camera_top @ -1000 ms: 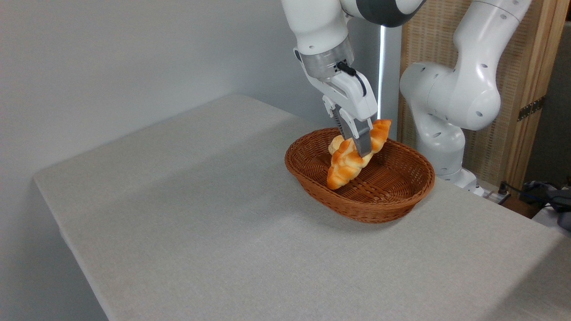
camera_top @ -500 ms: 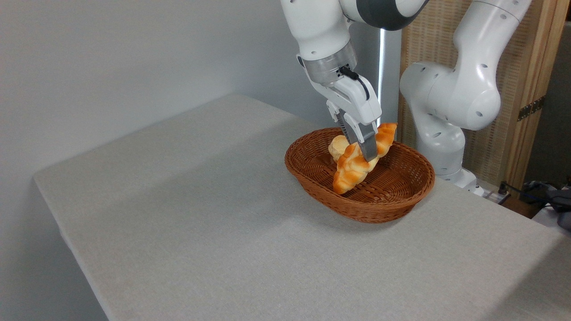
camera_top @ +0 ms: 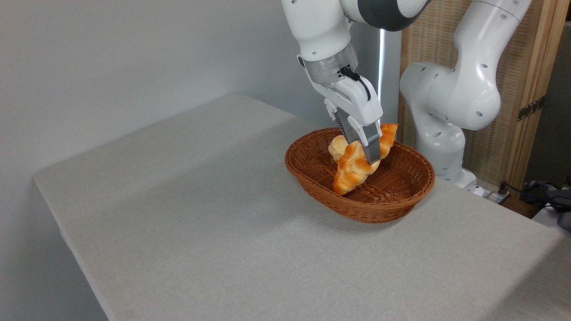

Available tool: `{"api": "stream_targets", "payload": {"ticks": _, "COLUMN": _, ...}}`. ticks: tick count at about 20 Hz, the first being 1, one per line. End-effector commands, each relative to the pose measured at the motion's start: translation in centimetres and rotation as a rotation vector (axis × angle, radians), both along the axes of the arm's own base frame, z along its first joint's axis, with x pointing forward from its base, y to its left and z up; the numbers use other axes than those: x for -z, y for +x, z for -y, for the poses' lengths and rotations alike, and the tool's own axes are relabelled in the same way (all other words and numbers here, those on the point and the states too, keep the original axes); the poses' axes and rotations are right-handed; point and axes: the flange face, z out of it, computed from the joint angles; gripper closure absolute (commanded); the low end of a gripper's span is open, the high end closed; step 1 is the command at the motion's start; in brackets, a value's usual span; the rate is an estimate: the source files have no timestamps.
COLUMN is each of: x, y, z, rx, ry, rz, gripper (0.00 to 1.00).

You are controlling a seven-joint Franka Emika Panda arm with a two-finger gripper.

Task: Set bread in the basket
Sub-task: 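Lower the roll into the basket beside the round bun and release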

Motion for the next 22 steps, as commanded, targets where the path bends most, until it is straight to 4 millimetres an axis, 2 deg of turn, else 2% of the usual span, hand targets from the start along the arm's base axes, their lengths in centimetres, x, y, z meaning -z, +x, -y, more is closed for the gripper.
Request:
{"api": "stream_targets", "payload": {"ticks": 1, "x": -0.1, "y": 0.2, "z": -0.3, "rx": 0.023, "ry": -0.002, "rz": 0.009, "gripper": 0.07}}
{"api": "stream_targets", "payload": {"ticks": 4, "x": -0.3, "y": 0.4, "z": -0.3, "rx": 0.023, "ry": -0.004, "rz": 0.022, "gripper": 0.0}}
{"api": "stream_targets", "payload": {"ticks": 17, "x": -0.8, "y": 0.7, "z": -0.3, "rx": 0.015, "ry": -0.013, "rz": 0.041, "gripper": 0.0}}
{"api": "stream_targets", "payload": {"ticks": 19, "x": -2.5, "y": 1.5, "z": -0.5, "rx": -0.003, "ry": -0.017, "rz": 0.075, "gripper": 0.0}}
{"api": "stream_targets", "payload": {"ticks": 22, "x": -5.9, "y": 4.4, "z": -0.6, "rx": -0.025, "ry": -0.018, "rz": 0.134, "gripper": 0.0}}
